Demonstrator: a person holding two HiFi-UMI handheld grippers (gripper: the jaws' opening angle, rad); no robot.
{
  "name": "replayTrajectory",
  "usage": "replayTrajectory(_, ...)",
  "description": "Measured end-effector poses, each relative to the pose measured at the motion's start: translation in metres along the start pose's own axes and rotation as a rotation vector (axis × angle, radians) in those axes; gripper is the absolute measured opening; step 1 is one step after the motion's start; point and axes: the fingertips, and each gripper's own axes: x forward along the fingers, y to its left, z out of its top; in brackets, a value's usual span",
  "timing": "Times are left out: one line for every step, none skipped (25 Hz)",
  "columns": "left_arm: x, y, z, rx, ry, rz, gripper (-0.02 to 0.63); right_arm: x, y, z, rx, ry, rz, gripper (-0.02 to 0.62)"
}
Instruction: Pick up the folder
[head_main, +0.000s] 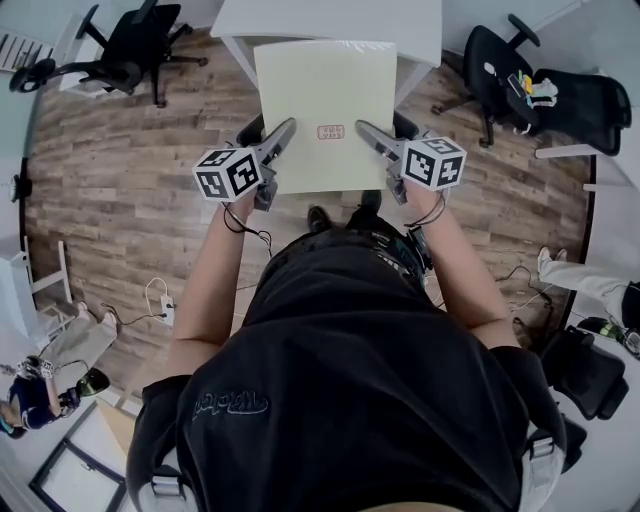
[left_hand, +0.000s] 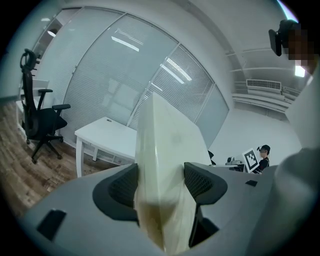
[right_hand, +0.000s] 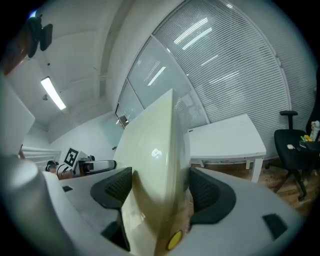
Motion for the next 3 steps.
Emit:
replayTrajectory(-0.0008,0.0019,-0.0007,-0.001,0.001,0.000,0.298,0.0014,0.0009,-0.0011,0.000,0.000,-0.001,0.345)
replayTrajectory(-0.0020,0.0039,-0.0015,-0.001,0.001,0.000,0.298,0.0030,0.0021,-0.0024,-0.001,0.000,-0.001,0.345)
replayTrajectory(-0.0033,0.0060,-0.0022,-0.002,0.002,-0.001,0.298,0.0046,0.0034,-0.0037,-0.001,-0.001,-0.002,0.345)
